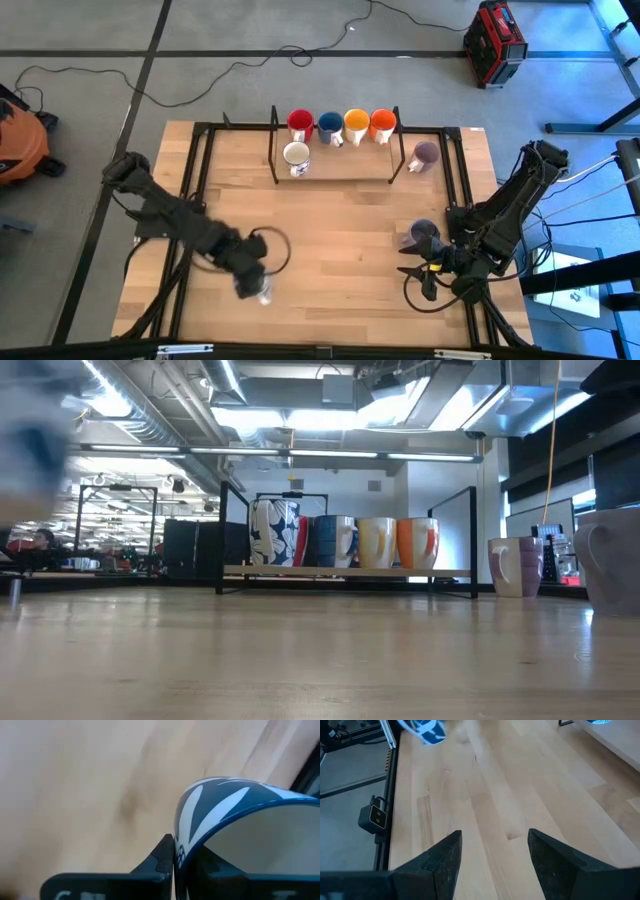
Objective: Place coffee mugs
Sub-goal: Put the white mug on the shelf aligned with the blue mug
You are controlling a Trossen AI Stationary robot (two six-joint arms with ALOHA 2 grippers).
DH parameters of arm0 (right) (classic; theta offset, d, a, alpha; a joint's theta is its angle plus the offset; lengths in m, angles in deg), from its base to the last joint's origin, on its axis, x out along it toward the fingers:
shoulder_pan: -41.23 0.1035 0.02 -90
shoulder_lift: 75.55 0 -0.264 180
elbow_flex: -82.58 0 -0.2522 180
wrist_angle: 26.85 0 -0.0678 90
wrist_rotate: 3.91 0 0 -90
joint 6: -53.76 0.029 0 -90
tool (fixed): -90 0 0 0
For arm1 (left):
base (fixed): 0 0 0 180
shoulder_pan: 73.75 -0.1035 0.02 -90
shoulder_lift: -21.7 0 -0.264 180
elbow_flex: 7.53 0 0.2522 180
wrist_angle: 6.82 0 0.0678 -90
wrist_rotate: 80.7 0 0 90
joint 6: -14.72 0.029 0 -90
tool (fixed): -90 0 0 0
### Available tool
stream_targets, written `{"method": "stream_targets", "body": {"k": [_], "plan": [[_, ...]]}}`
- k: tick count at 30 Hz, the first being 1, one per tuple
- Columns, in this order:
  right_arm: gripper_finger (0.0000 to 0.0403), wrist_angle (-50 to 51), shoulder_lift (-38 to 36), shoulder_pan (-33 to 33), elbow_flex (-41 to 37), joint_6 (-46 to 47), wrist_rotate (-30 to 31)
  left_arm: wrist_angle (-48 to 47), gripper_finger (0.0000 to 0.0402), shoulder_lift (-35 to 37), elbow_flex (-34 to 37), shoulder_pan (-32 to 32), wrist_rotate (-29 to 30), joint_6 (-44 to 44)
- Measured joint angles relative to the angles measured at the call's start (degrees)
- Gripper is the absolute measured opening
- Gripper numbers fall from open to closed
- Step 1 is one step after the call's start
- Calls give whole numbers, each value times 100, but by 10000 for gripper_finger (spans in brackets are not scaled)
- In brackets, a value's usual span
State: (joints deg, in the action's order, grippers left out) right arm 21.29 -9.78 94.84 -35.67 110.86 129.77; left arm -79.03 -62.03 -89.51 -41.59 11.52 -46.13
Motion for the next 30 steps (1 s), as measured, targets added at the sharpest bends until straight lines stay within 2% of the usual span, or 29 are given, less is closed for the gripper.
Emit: {"method": "stream_targets", "body": {"k": [5,9,18,24,30], "plan": [[214,2,0,0,0,-12,167,-199,17,-53,-981,-917,469,1561],[214,0,0,-50,0,-24,431,-262,17,-241,-1725,-1687,600,2944],[214,102,-308,-1039,11,-79,116,-453,19,-1162,-3403,-3352,543,5405],[214,271,-692,-1680,11,-80,85,-977,19,-2163,-4776,-4251,411,6302],[214,543,-798,-2160,11,-81,-278,-1510,19,-3167,-6032,-4839,419,6576]]}}
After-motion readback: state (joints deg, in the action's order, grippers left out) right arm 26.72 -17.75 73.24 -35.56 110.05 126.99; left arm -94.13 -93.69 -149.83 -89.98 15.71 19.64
